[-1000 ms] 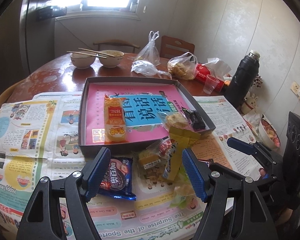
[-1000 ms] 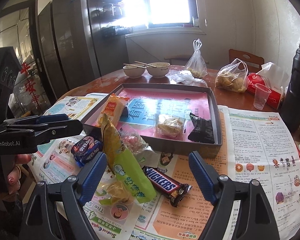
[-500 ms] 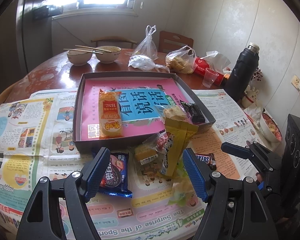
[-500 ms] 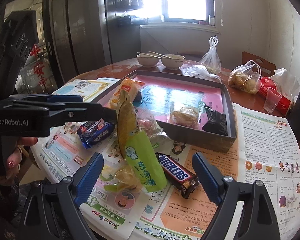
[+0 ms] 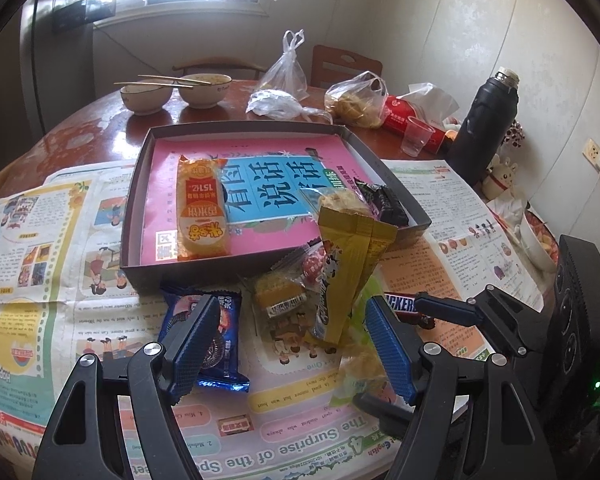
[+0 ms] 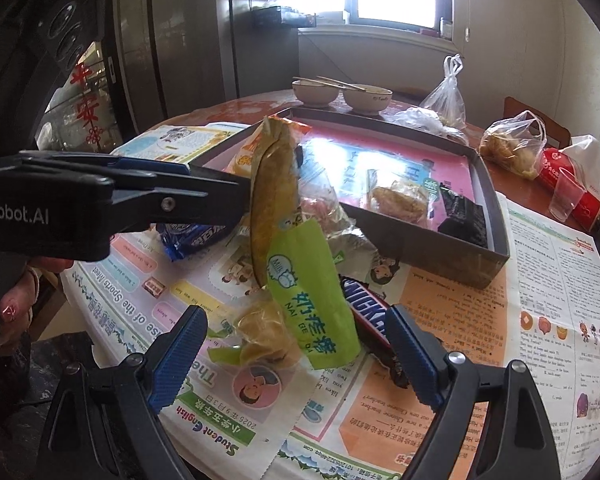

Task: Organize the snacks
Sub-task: 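Move left gripper to gold snack bag while right gripper approaches green milk-stick bag, then close left gripper on gold snack bag while right gripper closes on green milk-stick bag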

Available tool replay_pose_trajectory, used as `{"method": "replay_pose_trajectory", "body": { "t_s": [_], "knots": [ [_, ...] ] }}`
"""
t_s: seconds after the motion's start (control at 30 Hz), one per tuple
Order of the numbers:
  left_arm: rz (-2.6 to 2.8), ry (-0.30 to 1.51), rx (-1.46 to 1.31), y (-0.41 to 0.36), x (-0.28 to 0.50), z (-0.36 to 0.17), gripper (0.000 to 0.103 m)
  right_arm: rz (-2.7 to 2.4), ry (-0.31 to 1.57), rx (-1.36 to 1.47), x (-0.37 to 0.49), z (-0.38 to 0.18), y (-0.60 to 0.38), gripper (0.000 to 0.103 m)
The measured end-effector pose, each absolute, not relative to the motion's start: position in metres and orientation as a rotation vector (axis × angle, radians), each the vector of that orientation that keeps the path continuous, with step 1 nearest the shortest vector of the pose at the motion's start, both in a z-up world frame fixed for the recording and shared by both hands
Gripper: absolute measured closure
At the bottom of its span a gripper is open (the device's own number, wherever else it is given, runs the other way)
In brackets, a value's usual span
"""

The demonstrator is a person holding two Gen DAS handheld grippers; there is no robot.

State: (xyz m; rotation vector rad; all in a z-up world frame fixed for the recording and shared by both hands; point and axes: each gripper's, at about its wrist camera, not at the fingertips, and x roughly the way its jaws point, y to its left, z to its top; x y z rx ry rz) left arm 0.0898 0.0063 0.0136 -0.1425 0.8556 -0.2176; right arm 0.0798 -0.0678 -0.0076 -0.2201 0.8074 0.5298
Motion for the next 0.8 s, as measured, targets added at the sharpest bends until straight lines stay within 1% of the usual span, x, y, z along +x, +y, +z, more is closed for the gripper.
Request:
{"method": "replay_pose_trajectory", "body": {
  "t_s": [0.3,0.33,0.5,0.63,0.77,0.8],
  "knots": [
    [-0.222,0.877,-0.151,0.003,0.097,0.005,0.027,0.550,0.820,-0.327,0.070,-0.027,-0.045,0.014],
    [-0.219,0.880,-0.154,0.003,0.099,0.004,0.027,0.546,0.819,-0.332,0.069,-0.028,-0.044,0.017],
    [-0.217,0.889,-0.183,0.004,0.106,0.000,0.027,0.550,0.815,-0.330,0.069,-0.032,-0.043,0.024],
    [-0.237,0.899,-0.217,0.002,0.111,-0.004,0.027,0.566,0.816,-0.318,0.070,-0.032,-0.045,0.033],
    [-0.262,0.903,-0.261,0.002,0.116,-0.007,0.027,0.576,0.810,-0.323,0.068,-0.031,-0.044,0.039],
    [-0.264,0.904,-0.264,0.002,0.117,-0.008,0.029,0.580,0.810,-0.322,0.067,-0.031,-0.044,0.042]
  ]
}}
